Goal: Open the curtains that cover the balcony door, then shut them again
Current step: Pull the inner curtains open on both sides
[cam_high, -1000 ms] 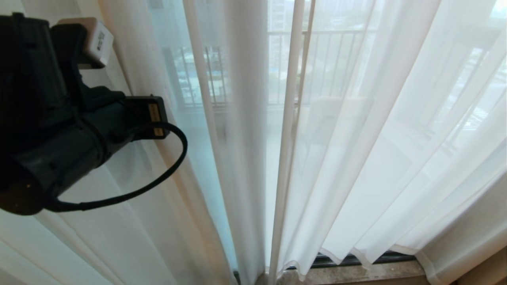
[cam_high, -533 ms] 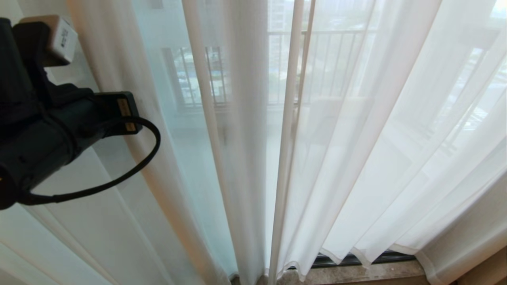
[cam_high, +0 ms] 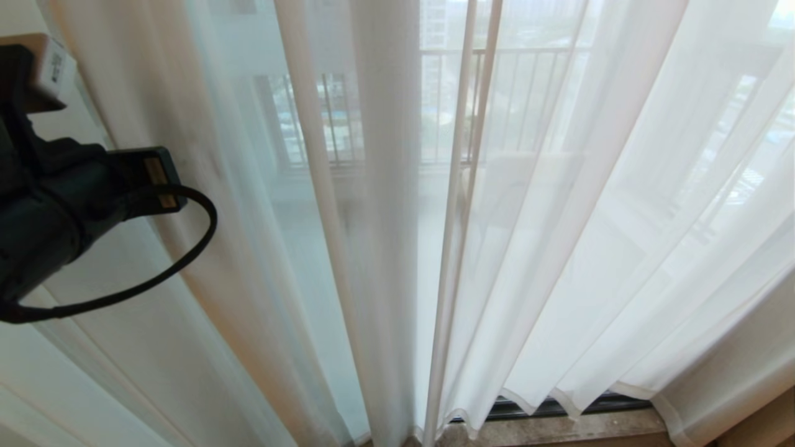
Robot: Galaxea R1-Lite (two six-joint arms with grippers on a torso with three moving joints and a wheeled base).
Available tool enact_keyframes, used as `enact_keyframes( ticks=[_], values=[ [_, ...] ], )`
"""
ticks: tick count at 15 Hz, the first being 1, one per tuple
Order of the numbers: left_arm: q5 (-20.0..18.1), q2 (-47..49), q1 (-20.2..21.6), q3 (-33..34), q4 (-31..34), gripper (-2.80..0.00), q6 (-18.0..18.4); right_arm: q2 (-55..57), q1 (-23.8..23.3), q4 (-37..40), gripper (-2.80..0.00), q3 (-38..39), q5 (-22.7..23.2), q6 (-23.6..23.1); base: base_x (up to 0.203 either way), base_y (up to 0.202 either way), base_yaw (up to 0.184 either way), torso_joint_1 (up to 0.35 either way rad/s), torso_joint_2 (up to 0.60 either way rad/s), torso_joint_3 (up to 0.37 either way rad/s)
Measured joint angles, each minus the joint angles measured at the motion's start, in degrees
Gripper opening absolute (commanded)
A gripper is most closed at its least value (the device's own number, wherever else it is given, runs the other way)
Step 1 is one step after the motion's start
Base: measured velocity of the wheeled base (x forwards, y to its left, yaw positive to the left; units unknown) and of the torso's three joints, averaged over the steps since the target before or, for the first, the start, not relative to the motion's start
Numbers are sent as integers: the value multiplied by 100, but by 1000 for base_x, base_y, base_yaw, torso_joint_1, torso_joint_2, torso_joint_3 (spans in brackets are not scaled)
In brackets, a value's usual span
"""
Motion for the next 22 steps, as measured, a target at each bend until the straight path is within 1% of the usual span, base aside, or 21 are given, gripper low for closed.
enact_keyframes(
  ticks=[4,6,8,12,15,18,22],
  values=[
    [-32,-17,358,77,-8,-280,-9,0,0,0,-280,0,-1,0,0,0,0,0,0,0],
    [-238,-24,601,108,-9,-280,-3,0,0,-2,-280,0,-1,5,0,0,0,0,0,0],
    [-320,-64,821,191,-17,-280,-10,0,0,-2,-280,0,0,2,0,0,0,0,0,0],
    [-323,-285,932,499,-19,-280,-18,0,0,-4,-280,0,0,6,0,0,0,0,0,0],
    [-325,-473,1178,770,-35,-280,-12,0,0,-2,-280,0,-1,6,0,0,0,0,0,0],
    [-333,-554,1473,884,9,-280,-26,0,0,-2,-280,0,-1,5,0,0,0,0,0,0],
    [-332,-604,1568,920,11,-280,-60,0,0,-3,-280,0,-1,6,0,0,0,0,0,0]
  ],
)
